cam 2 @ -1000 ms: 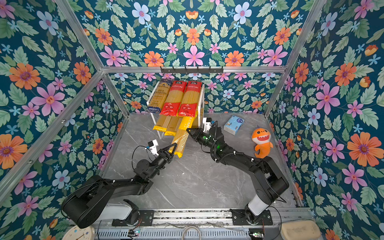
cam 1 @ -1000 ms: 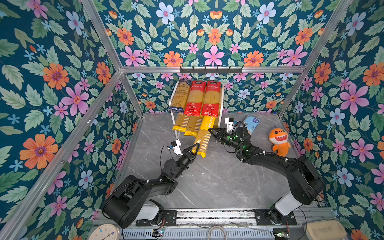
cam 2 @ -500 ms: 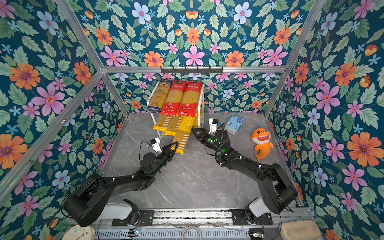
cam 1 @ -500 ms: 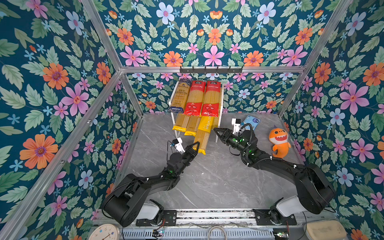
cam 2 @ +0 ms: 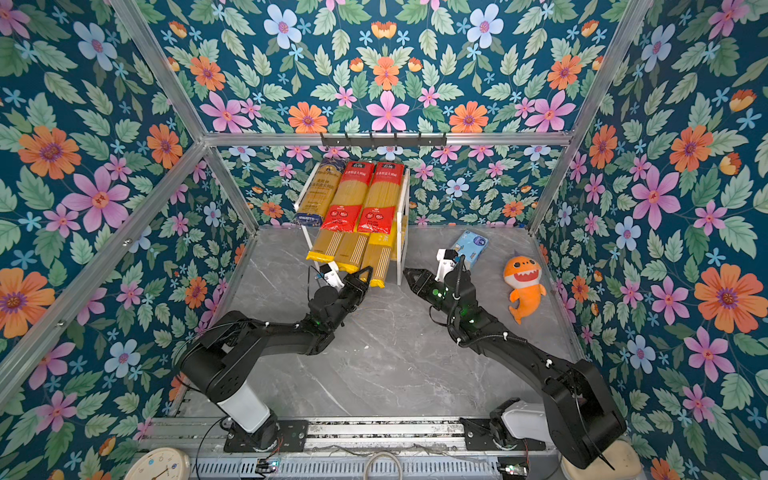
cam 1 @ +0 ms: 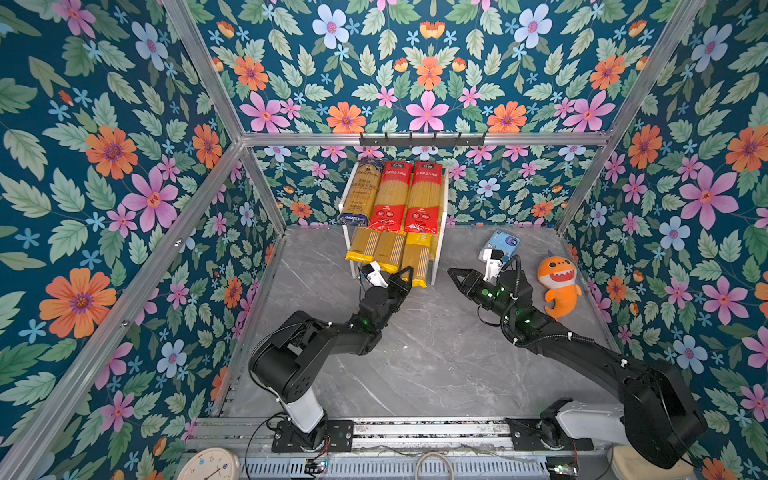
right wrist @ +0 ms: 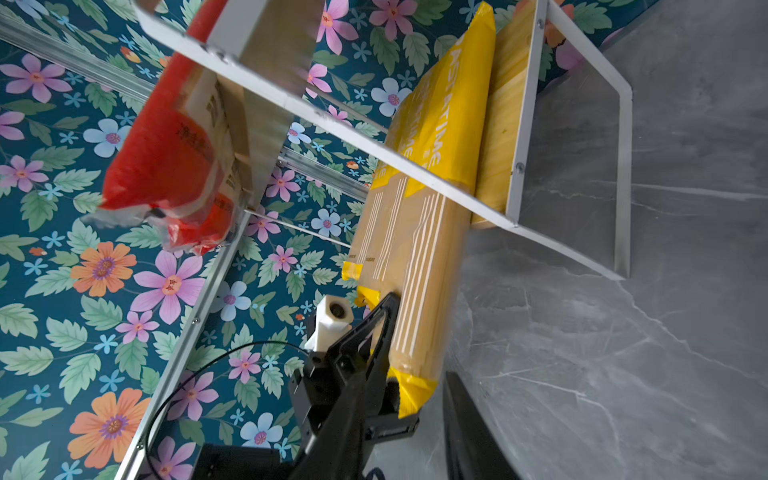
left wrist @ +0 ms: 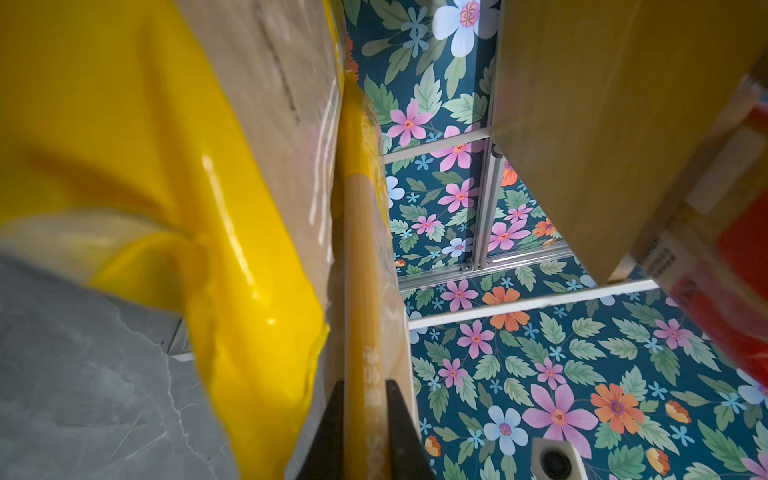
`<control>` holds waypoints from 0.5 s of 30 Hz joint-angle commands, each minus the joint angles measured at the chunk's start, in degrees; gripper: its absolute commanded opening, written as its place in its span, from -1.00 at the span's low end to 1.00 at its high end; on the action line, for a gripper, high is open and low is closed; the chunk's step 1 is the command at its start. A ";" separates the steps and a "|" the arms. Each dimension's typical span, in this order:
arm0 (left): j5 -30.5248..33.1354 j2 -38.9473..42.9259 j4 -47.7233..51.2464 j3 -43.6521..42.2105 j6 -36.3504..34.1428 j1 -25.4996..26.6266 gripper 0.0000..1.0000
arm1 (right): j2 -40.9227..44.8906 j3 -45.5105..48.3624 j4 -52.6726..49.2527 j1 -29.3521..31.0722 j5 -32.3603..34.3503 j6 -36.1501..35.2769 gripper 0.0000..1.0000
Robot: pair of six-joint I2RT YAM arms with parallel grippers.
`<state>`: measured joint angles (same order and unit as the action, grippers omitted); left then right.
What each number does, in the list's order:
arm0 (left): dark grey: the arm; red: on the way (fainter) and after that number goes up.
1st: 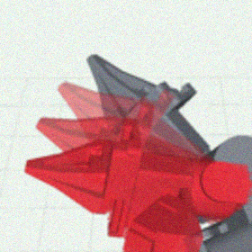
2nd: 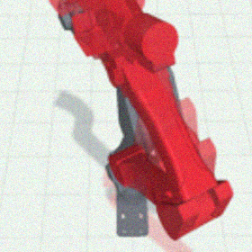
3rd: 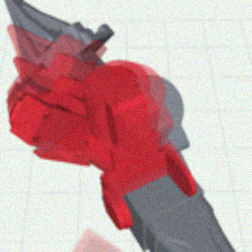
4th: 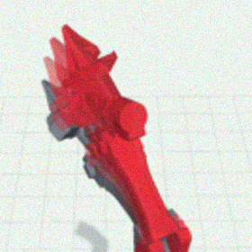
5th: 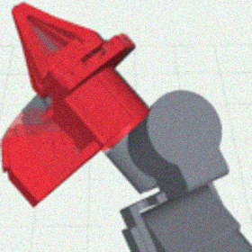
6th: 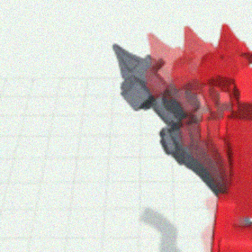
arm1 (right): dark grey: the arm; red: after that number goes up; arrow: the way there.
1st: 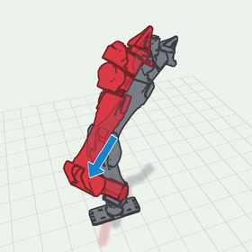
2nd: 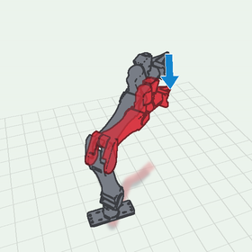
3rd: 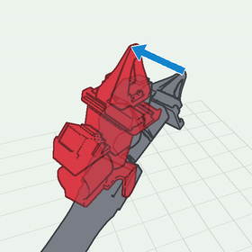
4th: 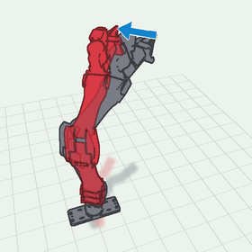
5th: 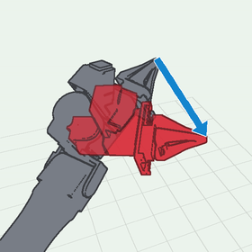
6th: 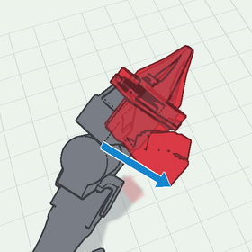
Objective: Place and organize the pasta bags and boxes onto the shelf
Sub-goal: 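Lower the pack onto the lower shelf board beside the other yellow packs, then open both grippers and draw them back from the shelf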
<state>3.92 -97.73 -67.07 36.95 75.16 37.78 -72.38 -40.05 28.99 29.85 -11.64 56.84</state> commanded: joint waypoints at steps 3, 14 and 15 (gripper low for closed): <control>2.46 -2.56 0.45 4.27 -0.63 -0.07 -0.86 | 1.01 1.06 -1.46 0.01 0.65 -1.12 -0.34; 0.25 -2.20 1.13 2.96 -0.88 -0.07 0.03 | 0.33 2.59 -0.01 -0.05 0.30 -0.72 -0.34; 0.13 -1.34 1.13 2.15 -1.15 -0.08 0.09 | 0.23 2.70 0.21 -0.03 0.12 -0.59 -0.34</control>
<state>4.47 -100.40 -65.56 40.29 74.81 37.76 -71.94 -37.56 27.29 29.82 -11.62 56.45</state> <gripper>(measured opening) 0.529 0.330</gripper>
